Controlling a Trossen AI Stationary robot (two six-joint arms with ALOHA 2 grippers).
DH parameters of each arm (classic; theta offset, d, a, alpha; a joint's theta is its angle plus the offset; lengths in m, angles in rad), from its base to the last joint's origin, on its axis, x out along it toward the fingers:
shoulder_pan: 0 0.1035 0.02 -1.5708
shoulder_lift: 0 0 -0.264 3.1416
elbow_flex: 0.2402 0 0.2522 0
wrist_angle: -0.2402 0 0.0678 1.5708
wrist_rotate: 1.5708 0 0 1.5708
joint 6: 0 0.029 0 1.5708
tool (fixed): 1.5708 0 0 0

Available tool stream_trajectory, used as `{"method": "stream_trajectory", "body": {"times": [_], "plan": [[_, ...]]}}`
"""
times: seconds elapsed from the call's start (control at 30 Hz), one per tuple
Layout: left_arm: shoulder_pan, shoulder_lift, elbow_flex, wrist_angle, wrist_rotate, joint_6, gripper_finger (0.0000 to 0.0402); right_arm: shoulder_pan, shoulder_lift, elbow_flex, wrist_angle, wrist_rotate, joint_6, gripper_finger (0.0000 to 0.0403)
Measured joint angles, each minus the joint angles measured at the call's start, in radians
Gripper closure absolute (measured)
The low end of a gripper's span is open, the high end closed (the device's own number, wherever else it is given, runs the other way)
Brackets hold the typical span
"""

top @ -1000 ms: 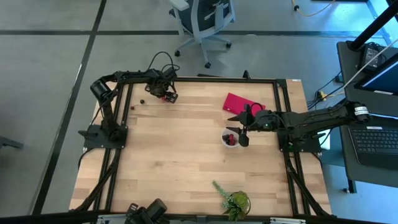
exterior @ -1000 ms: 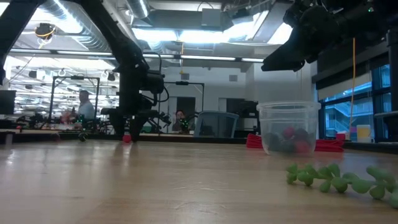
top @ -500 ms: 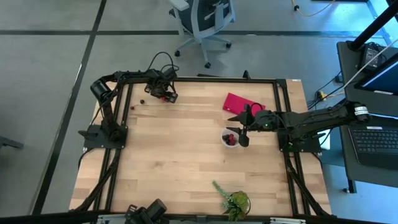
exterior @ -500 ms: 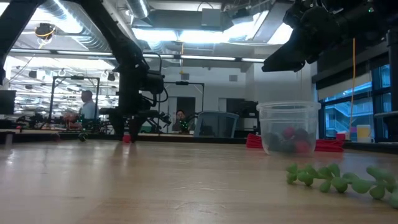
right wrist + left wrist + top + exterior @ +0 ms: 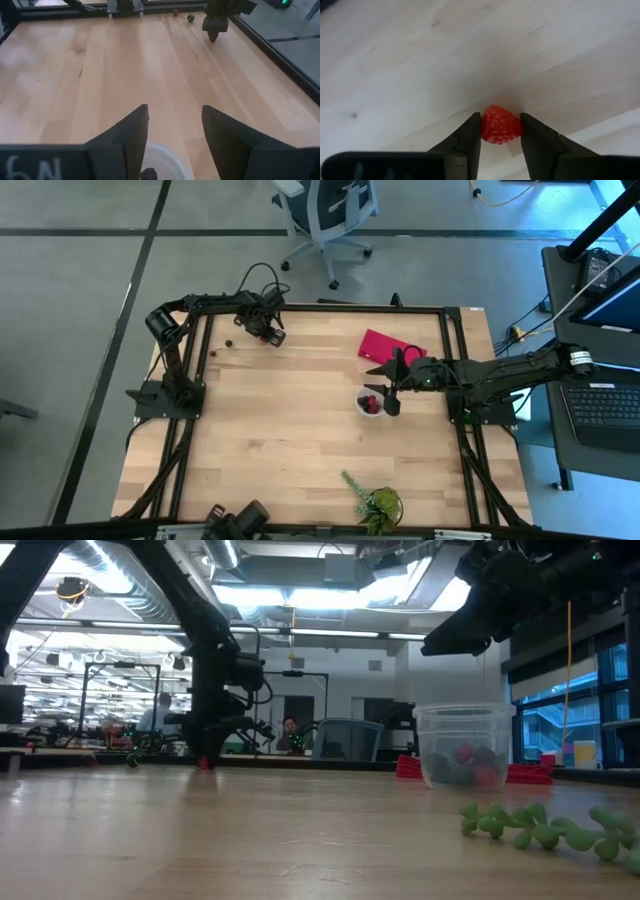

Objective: Pick and placing Produce into tupperware
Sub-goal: Put the red raspberry into the transparent container

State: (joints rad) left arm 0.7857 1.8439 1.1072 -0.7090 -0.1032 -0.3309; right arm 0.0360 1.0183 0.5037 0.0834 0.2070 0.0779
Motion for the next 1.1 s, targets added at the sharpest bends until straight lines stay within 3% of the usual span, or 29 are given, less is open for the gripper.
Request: {"method": "stream_trajectory", "body": {"times": [0.37,0.63,0.73,0.93,1.0,1.1], "plan": [[-0.129,-0.087,-0.001,0.009,0.060,0.203,0.0297,0.000,0.000,0.000,0.001,0.000,0.182,0.0215],[-0.457,-0.185,-0.001,0.011,0.046,0.257,0.0300,0.000,0.001,0.000,0.009,0.001,0.296,0.0215],[-0.626,-0.206,-0.001,0.027,-0.104,0.257,0.0301,0.000,0.006,0.000,0.039,0.001,0.357,0.0215],[-0.931,-0.208,-0.001,0.179,-0.569,0.266,0.0301,0.000,0.083,0.000,0.150,-0.016,0.462,0.0215],[-0.983,-0.209,-0.001,0.265,-0.634,0.267,0.0301,0.000,0.131,0.000,0.206,-0.050,0.468,0.0215],[-1.017,-0.209,-0.001,0.370,-0.641,0.263,0.0293,0.000,0.207,0.000,0.321,-0.081,0.464,0.0215]]}}
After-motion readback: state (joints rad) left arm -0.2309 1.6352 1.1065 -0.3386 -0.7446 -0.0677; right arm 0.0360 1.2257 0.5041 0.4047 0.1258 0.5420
